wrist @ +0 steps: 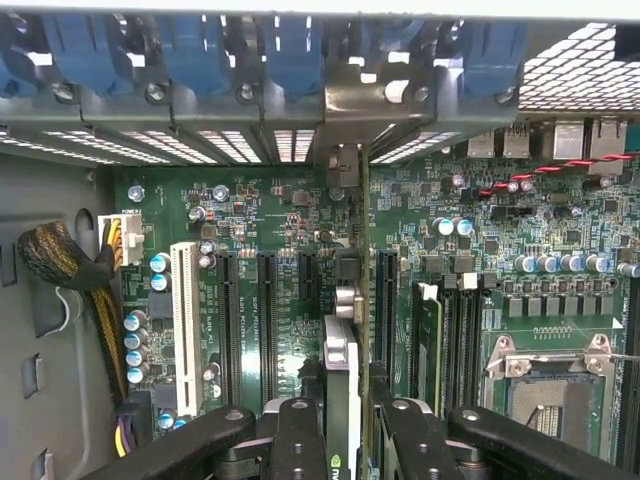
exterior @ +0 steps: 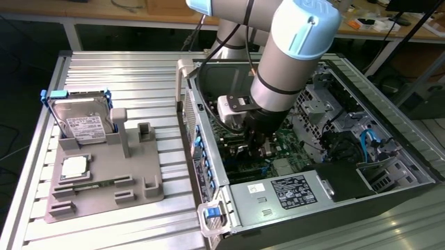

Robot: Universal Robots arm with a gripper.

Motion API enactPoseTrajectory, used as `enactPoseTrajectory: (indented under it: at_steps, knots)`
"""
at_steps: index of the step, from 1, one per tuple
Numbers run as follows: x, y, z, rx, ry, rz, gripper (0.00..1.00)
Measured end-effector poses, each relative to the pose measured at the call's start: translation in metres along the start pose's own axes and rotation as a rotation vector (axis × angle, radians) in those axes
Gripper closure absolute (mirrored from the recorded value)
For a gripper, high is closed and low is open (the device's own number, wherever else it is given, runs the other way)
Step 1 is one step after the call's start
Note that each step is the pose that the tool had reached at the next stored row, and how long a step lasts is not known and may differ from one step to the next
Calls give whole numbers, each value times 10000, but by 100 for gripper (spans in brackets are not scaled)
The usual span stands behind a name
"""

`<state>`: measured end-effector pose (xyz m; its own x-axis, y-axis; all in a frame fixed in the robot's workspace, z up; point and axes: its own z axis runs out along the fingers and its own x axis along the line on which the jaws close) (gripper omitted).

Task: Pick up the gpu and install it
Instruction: 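Insert the gpu into the slot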

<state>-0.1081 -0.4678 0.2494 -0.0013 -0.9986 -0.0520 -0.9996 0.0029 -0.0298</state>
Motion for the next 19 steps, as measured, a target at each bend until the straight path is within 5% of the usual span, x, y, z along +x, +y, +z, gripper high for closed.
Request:
enactPoseTrajectory:
  at_steps: [6, 14, 19]
  knots:
    - [3, 1, 31, 34, 7, -3, 73]
    - [6, 5, 110, 163, 1, -9, 73]
    - [6, 5, 111, 164, 2, -10, 73]
